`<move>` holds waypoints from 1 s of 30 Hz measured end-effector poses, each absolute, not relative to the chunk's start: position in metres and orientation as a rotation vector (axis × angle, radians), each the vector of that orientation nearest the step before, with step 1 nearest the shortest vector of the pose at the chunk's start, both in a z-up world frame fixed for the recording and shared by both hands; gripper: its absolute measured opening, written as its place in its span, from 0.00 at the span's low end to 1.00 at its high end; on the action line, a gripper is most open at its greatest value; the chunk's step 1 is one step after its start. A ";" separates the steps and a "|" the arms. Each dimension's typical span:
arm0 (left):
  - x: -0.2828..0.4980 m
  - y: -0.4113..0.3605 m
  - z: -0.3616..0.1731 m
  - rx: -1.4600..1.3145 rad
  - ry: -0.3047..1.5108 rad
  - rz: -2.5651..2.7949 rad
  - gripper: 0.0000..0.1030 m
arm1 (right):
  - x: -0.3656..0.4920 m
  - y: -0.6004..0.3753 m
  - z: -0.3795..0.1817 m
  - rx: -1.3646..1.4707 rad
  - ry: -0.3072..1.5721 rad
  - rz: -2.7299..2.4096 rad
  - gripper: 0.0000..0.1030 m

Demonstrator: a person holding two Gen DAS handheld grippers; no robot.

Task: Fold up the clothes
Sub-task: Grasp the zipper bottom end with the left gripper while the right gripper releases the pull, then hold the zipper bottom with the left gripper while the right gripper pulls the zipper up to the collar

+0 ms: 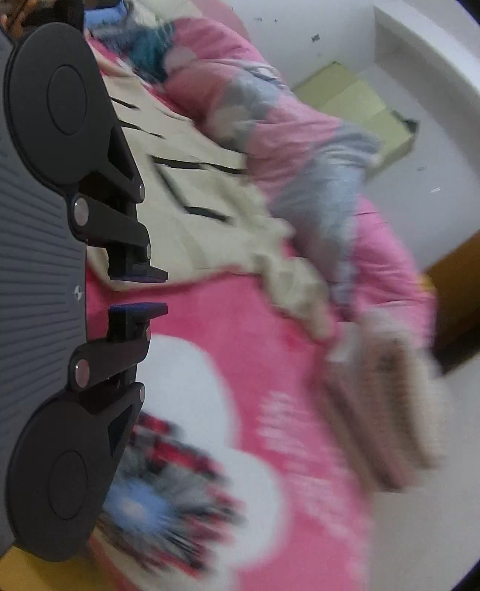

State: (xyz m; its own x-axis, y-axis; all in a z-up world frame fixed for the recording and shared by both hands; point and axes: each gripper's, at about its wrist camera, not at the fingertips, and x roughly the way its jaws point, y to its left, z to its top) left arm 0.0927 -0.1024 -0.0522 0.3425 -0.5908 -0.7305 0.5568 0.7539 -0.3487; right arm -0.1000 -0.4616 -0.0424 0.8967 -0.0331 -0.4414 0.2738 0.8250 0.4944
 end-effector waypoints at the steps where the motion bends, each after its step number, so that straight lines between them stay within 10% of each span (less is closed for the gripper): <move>1: 0.093 -0.102 -0.053 -0.042 0.969 -0.749 0.06 | -0.103 -0.461 -0.034 0.572 0.394 -0.156 0.12; 11: 0.095 -0.091 -0.062 -0.116 0.953 -0.802 0.08 | -0.016 -0.408 0.022 0.385 0.422 0.096 0.17; 14: 0.097 -0.083 -0.067 -0.157 0.941 -0.833 0.08 | 0.034 -0.372 0.043 0.229 0.446 0.162 0.37; 30: 0.114 -0.049 -0.104 -0.375 0.855 -1.069 0.10 | 0.313 -0.248 -0.064 -0.564 0.720 0.104 0.24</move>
State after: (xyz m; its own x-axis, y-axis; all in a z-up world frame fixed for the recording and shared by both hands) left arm 0.1140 -0.0495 -0.1038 0.2095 -0.8797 -0.4269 0.6096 0.4588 -0.6464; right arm 0.3125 -0.2484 -0.0644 0.7536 -0.0987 -0.6498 -0.2793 0.8469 -0.4526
